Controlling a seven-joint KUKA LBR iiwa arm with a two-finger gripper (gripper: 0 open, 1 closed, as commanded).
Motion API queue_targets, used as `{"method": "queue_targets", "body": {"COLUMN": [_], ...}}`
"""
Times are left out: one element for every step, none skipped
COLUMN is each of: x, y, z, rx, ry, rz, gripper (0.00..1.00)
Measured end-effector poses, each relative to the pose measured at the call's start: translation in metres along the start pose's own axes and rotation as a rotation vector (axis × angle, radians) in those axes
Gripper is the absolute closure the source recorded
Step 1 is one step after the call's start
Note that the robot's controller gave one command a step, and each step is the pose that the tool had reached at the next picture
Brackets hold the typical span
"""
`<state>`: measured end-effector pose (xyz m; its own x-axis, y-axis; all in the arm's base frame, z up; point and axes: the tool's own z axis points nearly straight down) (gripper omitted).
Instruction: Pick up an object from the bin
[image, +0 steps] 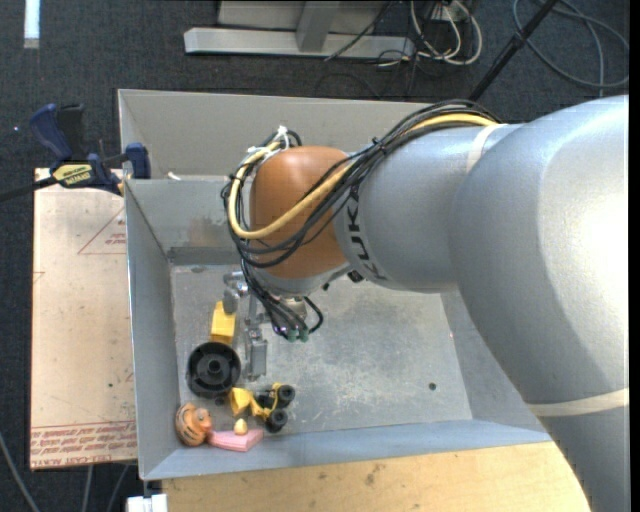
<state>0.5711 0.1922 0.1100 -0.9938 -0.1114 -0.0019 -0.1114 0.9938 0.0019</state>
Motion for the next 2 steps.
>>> {"method": "queue_targets", "body": {"x": [-0.005, 0.007], "y": [0.012, 0.026], "z": [0.021, 0.031], "rx": [0.001, 0.000], "ry": [-0.003, -0.007], "rz": [-0.328, -0.466], "gripper": [0.00, 0.00]}}
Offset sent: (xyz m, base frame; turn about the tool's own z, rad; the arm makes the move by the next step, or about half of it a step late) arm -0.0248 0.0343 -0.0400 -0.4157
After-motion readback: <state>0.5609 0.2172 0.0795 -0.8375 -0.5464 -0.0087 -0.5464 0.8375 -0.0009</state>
